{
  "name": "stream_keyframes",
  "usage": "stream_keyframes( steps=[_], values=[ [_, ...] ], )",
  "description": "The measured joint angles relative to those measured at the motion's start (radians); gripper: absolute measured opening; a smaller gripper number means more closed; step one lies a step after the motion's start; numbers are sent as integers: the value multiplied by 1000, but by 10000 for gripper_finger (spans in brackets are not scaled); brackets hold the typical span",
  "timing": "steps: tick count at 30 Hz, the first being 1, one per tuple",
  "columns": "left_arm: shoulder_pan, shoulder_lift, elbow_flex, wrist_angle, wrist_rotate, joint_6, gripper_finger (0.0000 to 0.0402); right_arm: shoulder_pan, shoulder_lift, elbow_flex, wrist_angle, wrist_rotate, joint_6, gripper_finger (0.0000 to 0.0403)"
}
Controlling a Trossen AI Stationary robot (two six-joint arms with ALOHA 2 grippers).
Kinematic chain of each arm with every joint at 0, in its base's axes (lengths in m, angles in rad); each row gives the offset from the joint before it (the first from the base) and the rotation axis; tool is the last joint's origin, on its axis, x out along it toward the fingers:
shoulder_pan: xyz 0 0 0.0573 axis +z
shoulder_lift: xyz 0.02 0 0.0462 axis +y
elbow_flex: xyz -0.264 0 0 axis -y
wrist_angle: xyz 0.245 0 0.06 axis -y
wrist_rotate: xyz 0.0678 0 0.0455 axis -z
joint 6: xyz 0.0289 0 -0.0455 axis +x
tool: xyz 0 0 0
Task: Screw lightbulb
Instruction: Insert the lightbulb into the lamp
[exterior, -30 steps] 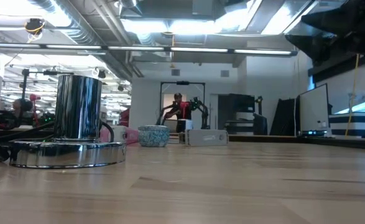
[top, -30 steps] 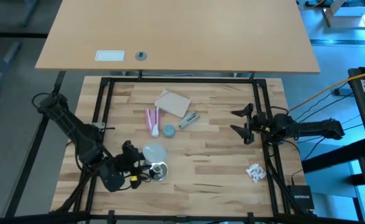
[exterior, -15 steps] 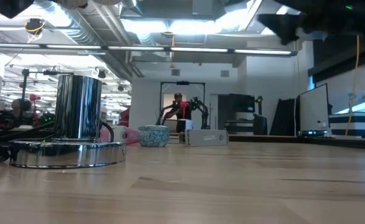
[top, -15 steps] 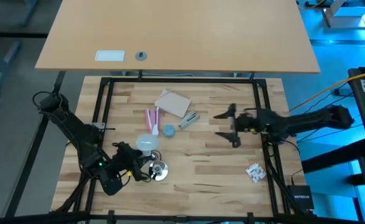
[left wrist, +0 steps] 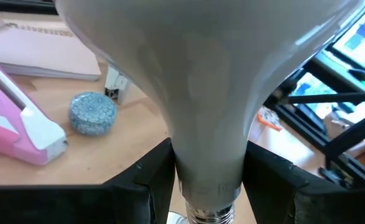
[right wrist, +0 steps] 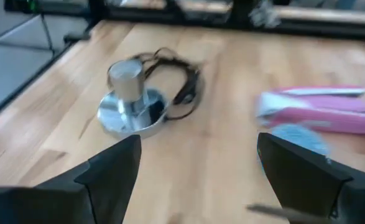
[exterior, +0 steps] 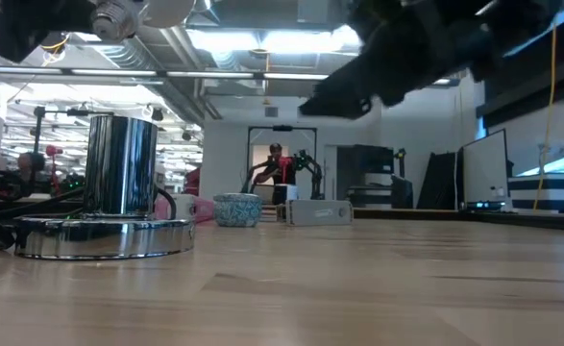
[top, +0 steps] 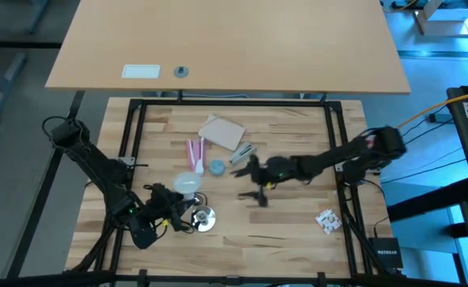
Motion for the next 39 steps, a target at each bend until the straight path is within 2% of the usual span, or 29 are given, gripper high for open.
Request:
stream_keyframes(
  steps=[5, 8, 14, 20, 28, 39],
  values=[
    [-18, 8, -43, 114, 15, 60, 157, 67, 180, 122, 1, 5, -8, 328],
    [-21, 37, -50, 201, 16, 150, 157, 99, 253, 185, 0, 38, -28, 328],
    [-21, 148, -54, 392, 16, 340, 157, 130, 351, 281, 1, 102, -29, 328],
    [-21, 264, -53, 503, -28, 364, 157, 135, 423, 353, 1, 116, -17, 328],
    [-25, 373, -53, 600, -111, 365, 157, 141, 450, 386, 2, 144, -14, 328],
    [-24, 380, -53, 598, -123, 456, 157, 140, 450, 386, 12, 159, -14, 328]
  ],
)
